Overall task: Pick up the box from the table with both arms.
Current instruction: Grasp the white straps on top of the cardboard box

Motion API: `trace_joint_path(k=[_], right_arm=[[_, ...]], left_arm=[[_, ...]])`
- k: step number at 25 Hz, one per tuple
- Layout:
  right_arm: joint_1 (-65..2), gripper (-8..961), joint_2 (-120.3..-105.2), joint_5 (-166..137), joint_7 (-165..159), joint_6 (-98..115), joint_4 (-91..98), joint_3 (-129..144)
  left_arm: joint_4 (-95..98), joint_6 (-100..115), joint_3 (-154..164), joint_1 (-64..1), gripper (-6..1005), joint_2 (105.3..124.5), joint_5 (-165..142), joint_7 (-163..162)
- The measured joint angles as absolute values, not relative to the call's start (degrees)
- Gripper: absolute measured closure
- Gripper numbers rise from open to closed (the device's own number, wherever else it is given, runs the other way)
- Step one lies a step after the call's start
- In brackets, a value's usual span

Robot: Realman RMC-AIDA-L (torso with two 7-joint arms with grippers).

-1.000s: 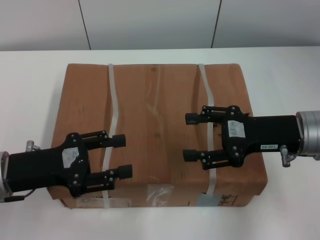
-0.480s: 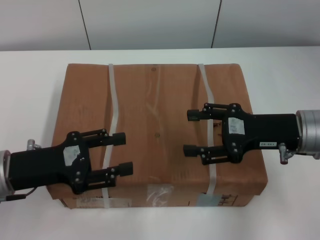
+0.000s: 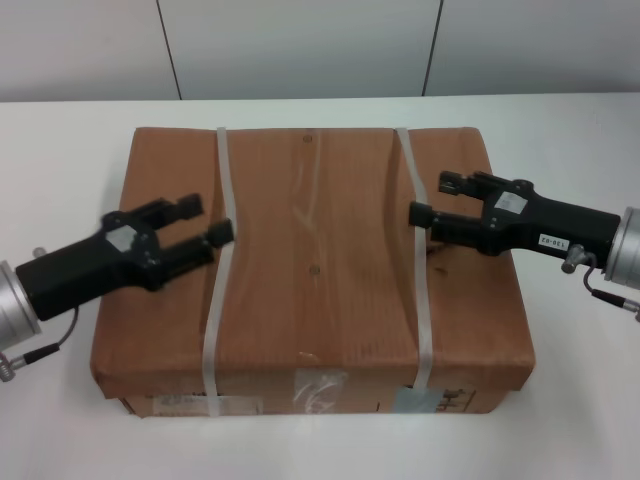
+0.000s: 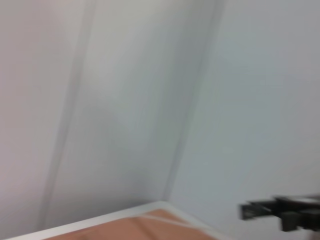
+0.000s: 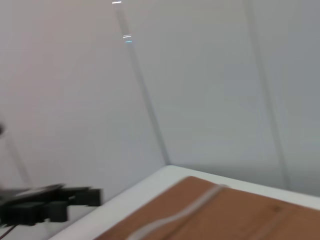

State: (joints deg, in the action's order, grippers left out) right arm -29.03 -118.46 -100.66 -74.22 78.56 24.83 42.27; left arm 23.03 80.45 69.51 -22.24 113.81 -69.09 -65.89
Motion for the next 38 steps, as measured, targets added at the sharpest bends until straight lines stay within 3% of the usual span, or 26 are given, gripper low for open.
trace_joint_path(k=[13, 38], right_arm=[[-32.1, 103, -118.6, -99.5, -81.3, 64.6, 16.3, 42.9], [-42.4, 127, -119.09, -98.9, -79.6, 57.8, 6.3, 42.5]], left_arm=[[22.8, 68.0, 68.0, -23.0, 320, 116.28, -70.2, -71.8], [19.2, 62.9, 68.0, -30.9, 322, 116.84, -78.5, -82.0]])
